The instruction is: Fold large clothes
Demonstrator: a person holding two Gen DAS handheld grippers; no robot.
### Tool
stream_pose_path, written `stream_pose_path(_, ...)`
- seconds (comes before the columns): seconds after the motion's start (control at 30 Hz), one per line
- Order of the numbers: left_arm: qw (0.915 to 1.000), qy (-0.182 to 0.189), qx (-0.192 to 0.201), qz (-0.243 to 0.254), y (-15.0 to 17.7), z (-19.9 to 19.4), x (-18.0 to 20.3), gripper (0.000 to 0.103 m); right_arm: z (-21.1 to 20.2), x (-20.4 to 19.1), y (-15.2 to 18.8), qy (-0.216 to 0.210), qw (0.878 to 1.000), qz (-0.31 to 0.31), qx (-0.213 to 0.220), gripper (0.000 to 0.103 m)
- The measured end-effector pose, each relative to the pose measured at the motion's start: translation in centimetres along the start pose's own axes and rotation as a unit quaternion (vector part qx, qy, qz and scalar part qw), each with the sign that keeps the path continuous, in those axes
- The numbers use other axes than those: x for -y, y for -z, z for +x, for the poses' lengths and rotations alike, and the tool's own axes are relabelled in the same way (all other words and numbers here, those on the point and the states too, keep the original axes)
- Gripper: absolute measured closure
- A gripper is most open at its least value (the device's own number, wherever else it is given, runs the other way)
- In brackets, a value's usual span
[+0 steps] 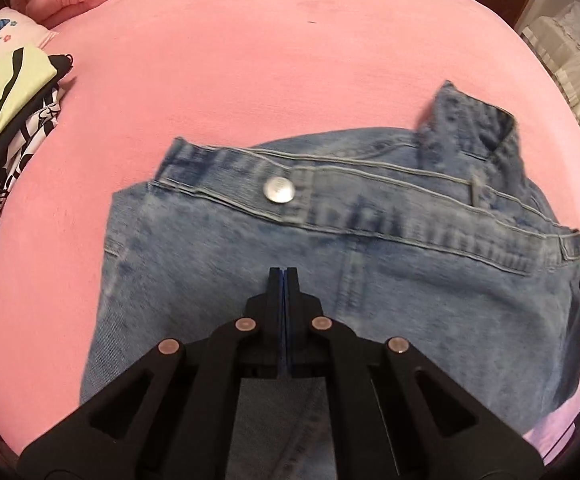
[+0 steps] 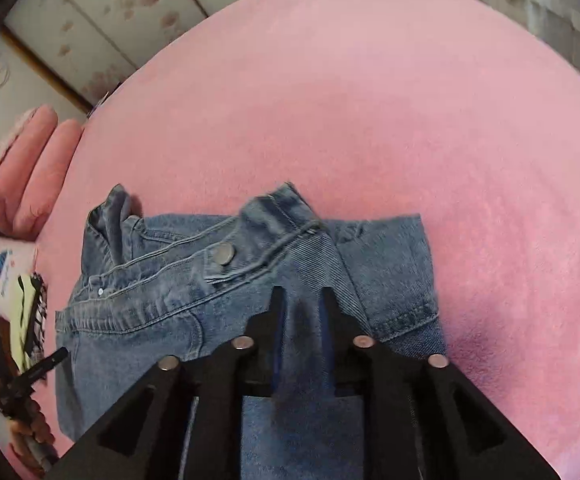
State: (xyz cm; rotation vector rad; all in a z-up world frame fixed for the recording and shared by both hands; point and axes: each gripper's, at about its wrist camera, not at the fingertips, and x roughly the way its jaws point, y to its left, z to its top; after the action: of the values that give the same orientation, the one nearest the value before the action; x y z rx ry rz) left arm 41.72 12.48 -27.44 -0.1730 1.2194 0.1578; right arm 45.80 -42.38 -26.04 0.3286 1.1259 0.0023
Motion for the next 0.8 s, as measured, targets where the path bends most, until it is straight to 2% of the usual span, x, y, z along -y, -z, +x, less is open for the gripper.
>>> stream_pose_path(0.03,1.0000,0.003,-0.001,0.002,0.2,-0.3,0.5,0.102,-0.3,-0.3,0.0,0.005,1.000,-0.010,0.006,0.060)
stream_pose_path(0.07,1.0000,0.004,-0.003,0.005,0.4,-0.6,0.9,0.102,-0.5,-0.4,-0.1,0.011,1.000,-0.016,0.007,0.050)
stream_pose_path(0.1,1.0000,0.005,-0.004,0.006,0.6,-0.9,1.4,0.102,-0.4,-0.3,-0.1,0.015,1.000,-0.014,0.002,0.047)
stream_pose_path(0.27,0.9998,0.016,-0.014,0.007,1.6,-2.0,3.4,0.102,1.2,1.7,-0.6,0.014,0.999,0.017,-0.033,0.048)
stream_pose_path(0.33,0.9996,0.022,-0.018,0.006,1.9,-2.3,3.9,0.102,1.5,2.1,-0.8,0.025,0.999,0.030,-0.036,0.064)
stream_pose_path(0.37,0.9995,0.024,-0.019,0.005,2.0,-2.3,4.0,0.102,1.7,2.2,-0.9,0.026,0.998,0.036,-0.037,0.083)
stream_pose_path(0.4,0.9994,0.028,-0.022,0.003,2.1,-2.3,4.2,0.102,1.8,2.4,-1.0,0.018,0.998,0.040,-0.042,0.095)
stream_pose_path(0.43,0.9991,0.034,-0.027,0.004,2.3,-2.4,4.5,0.102,1.9,2.7,-1.0,0.002,0.998,0.050,-0.042,0.098)
stream_pose_path(0.6,0.9982,0.044,-0.035,0.024,3.2,-2.5,6.6,0.102,0.5,3.2,-0.9,-0.006,0.998,0.053,-0.011,0.100)
stream_pose_path(0.8,0.9968,0.054,-0.040,0.043,3.8,-2.7,9.0,0.102,-1.2,2.0,-1.1,0.042,0.999,0.018,0.016,0.102)
